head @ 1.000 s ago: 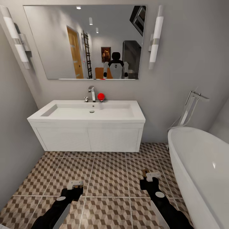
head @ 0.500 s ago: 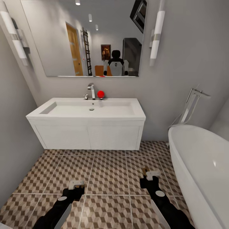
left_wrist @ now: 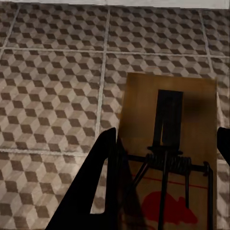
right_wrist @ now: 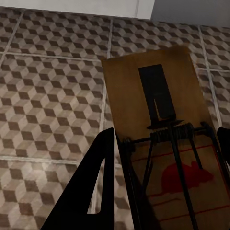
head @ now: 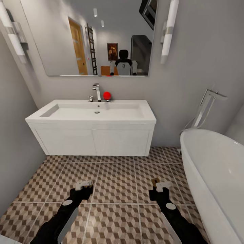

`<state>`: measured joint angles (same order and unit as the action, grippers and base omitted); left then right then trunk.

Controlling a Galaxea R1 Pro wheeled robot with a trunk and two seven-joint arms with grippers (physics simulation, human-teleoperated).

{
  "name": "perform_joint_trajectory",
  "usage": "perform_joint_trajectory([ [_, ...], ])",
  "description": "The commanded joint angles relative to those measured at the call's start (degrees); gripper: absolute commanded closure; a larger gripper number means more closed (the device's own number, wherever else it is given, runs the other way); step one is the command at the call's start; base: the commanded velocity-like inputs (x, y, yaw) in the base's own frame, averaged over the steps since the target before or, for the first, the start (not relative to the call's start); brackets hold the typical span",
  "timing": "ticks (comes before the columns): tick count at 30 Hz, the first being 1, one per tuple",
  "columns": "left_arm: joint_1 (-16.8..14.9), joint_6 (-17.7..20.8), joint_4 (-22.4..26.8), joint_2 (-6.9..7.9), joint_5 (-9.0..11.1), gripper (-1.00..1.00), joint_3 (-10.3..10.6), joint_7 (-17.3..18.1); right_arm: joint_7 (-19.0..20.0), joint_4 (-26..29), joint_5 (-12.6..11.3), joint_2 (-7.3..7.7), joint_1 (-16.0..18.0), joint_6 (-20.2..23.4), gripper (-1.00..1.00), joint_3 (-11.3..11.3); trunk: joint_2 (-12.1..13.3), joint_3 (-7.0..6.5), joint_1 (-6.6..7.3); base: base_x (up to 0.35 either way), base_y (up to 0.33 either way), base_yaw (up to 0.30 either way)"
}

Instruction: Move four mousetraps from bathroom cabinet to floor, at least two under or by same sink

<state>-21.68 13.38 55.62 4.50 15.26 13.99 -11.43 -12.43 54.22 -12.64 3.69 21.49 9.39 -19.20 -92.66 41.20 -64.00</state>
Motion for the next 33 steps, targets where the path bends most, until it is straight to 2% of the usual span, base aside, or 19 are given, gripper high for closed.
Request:
perform_joint_trajectory([
  [1,-0.03,0.23,0.65,0.14,0.46,1.00,0.31,-0.67,-0.40,0.11,-0.55,0.09,0.05,0.20,1.00,-0.30,-0.45,0.34,-0.22,0.000,0.000,0.000],
  [8,-0.03,0.17,2.21,1.69,0.35,1.00,0.32,-0.65,-0.40,0.10,-0.55,0.08,0.05,0.19,1.00,-0.37,-3.25,2.24,-1.76,0.000,0.000,0.000],
  [11,-0.03,0.16,2.23,1.90,0.37,1.00,0.35,-0.62,-0.40,0.10,-0.55,0.09,0.05,0.19,1.00,-0.39,-4.46,3.05,-2.42,0.000,0.000,0.000],
  [33,-0.03,0.15,1.87,1.91,0.38,1.00,0.43,-0.64,-0.40,0.19,-0.55,0.09,0.05,0.19,1.00,-0.31,-13.28,9.03,-7.25,0.000,0.000,0.000],
])
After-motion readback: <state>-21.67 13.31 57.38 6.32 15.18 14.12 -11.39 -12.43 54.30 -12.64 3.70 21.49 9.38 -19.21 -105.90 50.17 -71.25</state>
